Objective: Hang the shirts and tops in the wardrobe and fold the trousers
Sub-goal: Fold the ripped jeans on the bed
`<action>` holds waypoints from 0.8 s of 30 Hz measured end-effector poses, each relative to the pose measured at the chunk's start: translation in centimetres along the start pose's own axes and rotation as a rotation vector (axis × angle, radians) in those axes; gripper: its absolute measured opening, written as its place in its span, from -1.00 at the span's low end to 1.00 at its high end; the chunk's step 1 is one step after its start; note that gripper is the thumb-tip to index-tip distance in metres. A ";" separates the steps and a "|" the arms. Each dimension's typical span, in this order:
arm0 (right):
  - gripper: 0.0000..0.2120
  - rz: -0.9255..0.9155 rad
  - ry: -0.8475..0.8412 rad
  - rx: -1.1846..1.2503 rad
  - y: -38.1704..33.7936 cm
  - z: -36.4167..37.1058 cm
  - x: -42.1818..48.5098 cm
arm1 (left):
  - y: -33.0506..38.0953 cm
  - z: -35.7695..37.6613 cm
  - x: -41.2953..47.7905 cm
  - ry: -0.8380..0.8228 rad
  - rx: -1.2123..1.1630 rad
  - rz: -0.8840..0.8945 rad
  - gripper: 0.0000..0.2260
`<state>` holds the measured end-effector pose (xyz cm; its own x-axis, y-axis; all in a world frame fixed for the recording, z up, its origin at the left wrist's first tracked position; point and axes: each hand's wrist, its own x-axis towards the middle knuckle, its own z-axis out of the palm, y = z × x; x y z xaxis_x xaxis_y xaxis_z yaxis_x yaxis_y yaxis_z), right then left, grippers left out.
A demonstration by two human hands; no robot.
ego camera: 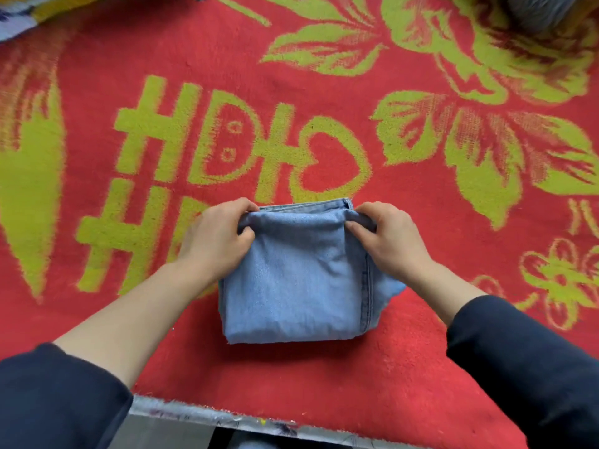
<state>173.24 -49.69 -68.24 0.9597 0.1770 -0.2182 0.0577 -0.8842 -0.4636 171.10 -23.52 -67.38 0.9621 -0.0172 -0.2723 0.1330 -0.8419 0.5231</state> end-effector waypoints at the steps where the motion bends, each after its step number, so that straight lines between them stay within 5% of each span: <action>1: -0.83 -0.020 0.049 -0.023 0.0 0.5 0.0 | -0.2 0.7 0.0 0.023 0.036 0.013 -0.73; 5: -0.83 -0.047 0.218 -0.059 0.1 2.3 0.6 | -0.9 3.0 0.2 0.142 0.184 0.056 -0.68; 10: -0.76 -0.043 0.225 -0.170 -0.1 3.2 0.9 | -1.3 4.5 1.0 0.141 0.401 0.256 -0.59; 14: -0.45 -0.251 -0.085 -0.330 -1.0 3.5 1.2 | -0.6 4.7 1.6 -0.175 0.453 0.284 -0.48; 19: -0.13 -0.088 -0.428 -0.321 -2.0 3.3 4.4 | -1.1 5.7 3.4 -0.322 0.368 0.142 -0.46; 24: -0.23 -0.008 -0.506 -0.309 -3.5 3.0 6.1 | -0.7 5.0 3.4 -0.290 0.398 0.129 -0.48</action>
<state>178.07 -44.27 -70.53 0.7131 0.3015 -0.6329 0.2146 -0.9533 -0.2123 173.06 -25.66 -72.73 0.8517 -0.2357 -0.4681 -0.1377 -0.9624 0.2342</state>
